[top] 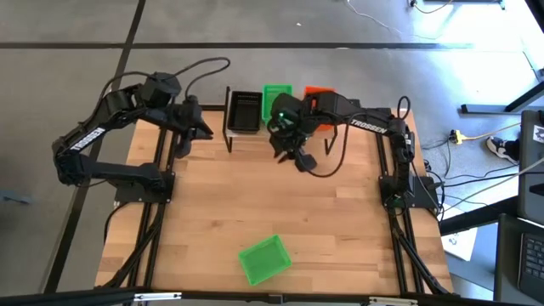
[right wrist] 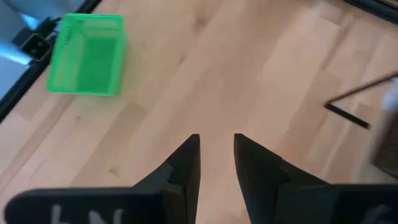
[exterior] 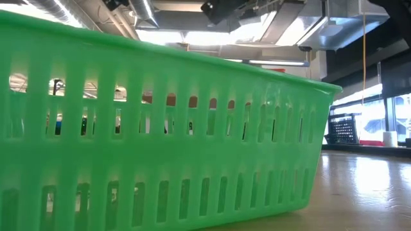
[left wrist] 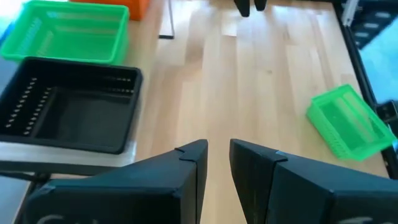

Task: Stack baskets on shelf by color
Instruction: Stack the green bin on top of the other bins on the shelf, then return to Home Position

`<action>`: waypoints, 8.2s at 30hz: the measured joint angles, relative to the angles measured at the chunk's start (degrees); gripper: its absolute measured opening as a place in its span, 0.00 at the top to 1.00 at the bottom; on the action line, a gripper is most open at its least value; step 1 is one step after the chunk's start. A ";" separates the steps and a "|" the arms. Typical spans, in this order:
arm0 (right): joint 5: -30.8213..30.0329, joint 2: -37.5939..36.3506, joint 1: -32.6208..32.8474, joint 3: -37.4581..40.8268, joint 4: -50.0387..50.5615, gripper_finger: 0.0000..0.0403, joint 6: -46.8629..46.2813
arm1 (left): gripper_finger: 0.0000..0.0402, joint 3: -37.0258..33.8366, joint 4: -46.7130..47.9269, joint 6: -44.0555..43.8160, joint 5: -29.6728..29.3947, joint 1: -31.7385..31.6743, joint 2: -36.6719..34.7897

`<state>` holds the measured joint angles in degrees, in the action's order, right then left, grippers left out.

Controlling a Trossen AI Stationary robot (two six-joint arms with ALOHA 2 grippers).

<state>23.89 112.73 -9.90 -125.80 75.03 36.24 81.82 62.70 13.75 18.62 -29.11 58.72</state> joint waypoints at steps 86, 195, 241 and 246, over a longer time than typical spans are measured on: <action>-2.29 26.12 23.81 -0.58 -10.58 1.00 -33.58 | 0.85 0.00 12.95 16.77 2.04 8.30 -1.09; -39.05 3.91 -13.58 -8.28 3.97 0.90 -89.85 | 0.85 0.00 -8.97 11.84 -18.28 6.45 -2.92; -34.01 -51.04 3.64 36.57 -24.57 1.00 -41.78 | 1.00 -22.79 -11.61 -17.19 -23.45 6.49 -55.92; -33.07 -61.89 3.62 50.44 -34.15 1.00 -41.77 | 1.00 -26.86 -13.20 -18.73 -23.49 6.54 -58.08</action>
<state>-9.19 50.84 -6.28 -75.36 40.88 -5.53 54.96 49.50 -4.98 -4.87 -22.57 0.64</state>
